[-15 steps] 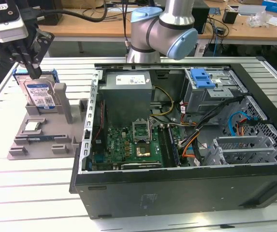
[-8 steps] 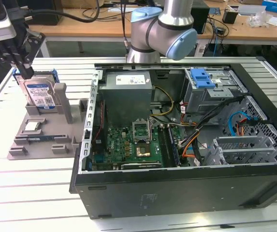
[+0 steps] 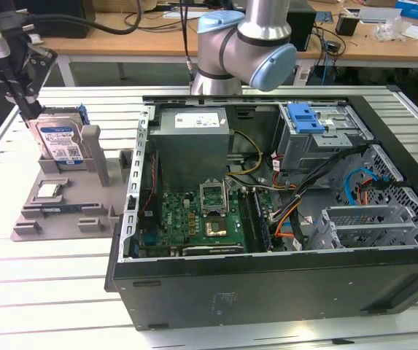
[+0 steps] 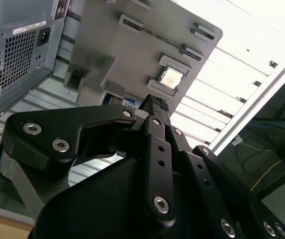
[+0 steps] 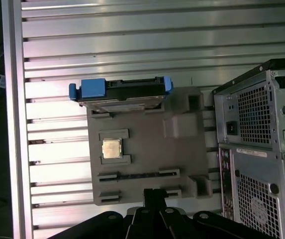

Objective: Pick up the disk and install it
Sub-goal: 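Reach for the disk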

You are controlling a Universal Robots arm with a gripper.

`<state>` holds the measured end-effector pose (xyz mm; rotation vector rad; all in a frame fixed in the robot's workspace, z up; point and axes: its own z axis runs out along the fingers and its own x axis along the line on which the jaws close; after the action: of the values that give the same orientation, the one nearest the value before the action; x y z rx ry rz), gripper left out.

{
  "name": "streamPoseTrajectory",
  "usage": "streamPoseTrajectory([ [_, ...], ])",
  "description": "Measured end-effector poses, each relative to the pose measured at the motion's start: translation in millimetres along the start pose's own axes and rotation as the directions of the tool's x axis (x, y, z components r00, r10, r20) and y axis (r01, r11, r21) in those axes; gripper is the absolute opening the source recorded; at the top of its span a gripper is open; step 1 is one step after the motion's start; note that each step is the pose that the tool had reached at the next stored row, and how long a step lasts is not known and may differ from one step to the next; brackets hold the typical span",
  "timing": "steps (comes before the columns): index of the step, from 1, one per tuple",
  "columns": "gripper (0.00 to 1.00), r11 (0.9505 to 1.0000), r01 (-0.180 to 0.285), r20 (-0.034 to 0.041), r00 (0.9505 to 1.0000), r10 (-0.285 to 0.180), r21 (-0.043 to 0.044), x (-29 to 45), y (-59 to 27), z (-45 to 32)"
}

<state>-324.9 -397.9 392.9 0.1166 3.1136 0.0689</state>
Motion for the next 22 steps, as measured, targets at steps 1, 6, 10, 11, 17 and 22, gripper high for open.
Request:
streamPoseTrajectory([
  [1,0.11,1.0000,0.000,-0.0001,1.0000,0.000,0.0001,3.1,1.1,0.0],
  [6,0.11,1.0000,0.000,-0.0003,1.0000,0.000,0.0003,14.8,9.4,0.5],
  [10,0.11,1.0000,0.000,0.0001,1.0000,0.000,-0.0001,28.3,18.7,1.7],
  [11,0.11,1.0000,0.000,0.0002,1.0000,0.000,-0.0001,30.7,20.3,2.0],
  [17,0.11,1.0000,0.000,-0.0001,1.0000,0.000,0.0001,43.1,33.7,5.0],
  [22,0.11,1.0000,0.000,-0.0002,1.0000,0.000,0.0002,53.1,46.4,8.0],
])
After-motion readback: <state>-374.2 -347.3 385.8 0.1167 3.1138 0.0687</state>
